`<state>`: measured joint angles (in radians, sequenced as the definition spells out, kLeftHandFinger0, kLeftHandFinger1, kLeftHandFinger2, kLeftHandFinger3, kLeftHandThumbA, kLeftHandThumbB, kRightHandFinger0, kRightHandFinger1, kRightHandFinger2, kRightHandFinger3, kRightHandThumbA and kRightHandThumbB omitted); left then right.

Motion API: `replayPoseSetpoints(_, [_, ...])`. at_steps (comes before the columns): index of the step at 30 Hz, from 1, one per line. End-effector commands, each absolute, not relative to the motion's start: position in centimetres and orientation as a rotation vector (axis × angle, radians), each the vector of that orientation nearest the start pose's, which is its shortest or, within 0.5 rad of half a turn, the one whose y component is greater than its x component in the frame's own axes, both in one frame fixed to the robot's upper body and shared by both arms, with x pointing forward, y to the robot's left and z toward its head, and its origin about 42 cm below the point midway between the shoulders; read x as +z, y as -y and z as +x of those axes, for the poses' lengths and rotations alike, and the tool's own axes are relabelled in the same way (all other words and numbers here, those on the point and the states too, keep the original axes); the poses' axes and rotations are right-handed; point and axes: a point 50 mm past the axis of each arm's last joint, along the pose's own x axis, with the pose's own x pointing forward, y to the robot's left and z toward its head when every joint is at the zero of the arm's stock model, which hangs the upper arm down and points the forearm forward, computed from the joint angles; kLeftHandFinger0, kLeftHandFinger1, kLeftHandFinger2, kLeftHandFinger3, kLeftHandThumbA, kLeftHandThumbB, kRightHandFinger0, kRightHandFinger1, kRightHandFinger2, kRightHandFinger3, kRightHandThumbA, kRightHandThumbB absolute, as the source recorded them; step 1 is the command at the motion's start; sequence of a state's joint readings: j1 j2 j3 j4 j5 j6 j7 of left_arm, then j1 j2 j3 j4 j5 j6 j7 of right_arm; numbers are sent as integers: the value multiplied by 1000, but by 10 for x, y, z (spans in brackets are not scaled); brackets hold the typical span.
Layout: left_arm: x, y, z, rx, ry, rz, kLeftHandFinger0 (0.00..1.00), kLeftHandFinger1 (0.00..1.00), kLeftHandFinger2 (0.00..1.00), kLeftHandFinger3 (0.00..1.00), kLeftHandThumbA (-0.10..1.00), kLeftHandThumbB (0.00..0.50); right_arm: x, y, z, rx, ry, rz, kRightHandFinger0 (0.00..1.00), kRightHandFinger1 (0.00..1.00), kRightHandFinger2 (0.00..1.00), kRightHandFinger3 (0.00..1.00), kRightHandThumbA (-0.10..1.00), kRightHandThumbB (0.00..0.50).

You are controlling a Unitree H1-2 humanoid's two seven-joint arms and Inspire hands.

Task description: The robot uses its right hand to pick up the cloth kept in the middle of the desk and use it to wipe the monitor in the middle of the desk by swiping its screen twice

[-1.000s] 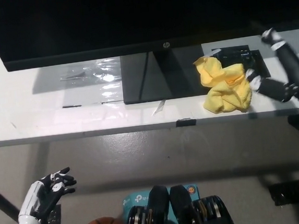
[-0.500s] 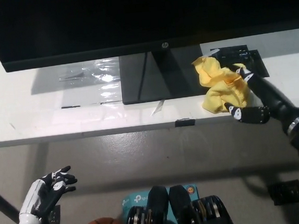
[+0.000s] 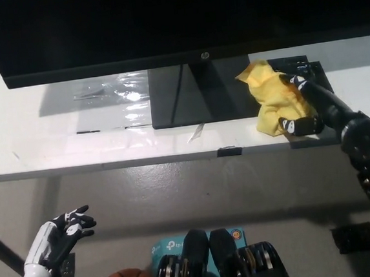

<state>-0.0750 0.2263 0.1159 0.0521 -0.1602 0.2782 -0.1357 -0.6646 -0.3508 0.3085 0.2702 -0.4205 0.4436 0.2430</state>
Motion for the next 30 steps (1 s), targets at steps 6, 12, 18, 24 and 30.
replayPoseSetpoints(6, [110, -312, 314, -49, -198, 44, 758, 694, 856, 1000, 301, 27, 256, 211, 487, 229, -24, -962, 1000, 1000, 1000, 1000, 625, 319])
replayPoseSetpoints(12, [115, -311, 318, -49, -195, 45, 776, 693, 862, 1000, 294, 7, 242, 206, 485, 253, -67, -961, 1000, 1000, 1000, 1000, 522, 294])
replayPoseSetpoints(18, [117, -312, 319, -61, -179, 55, 756, 690, 862, 1000, 285, 8, 229, 209, 484, 314, -44, -1040, 973, 1000, 1000, 1000, 178, 47])
replayPoseSetpoints(24, [117, -312, 319, -70, -179, 46, 746, 694, 874, 1000, 275, 25, 218, 209, 478, 198, 146, -1103, 0, 151, 282, 366, -100, 0])
replayPoseSetpoints(30, [117, -311, 319, -70, -179, 45, 732, 701, 884, 1000, 294, 5, 215, 203, 473, 79, 304, -1080, 0, 240, 461, 189, -100, 0])
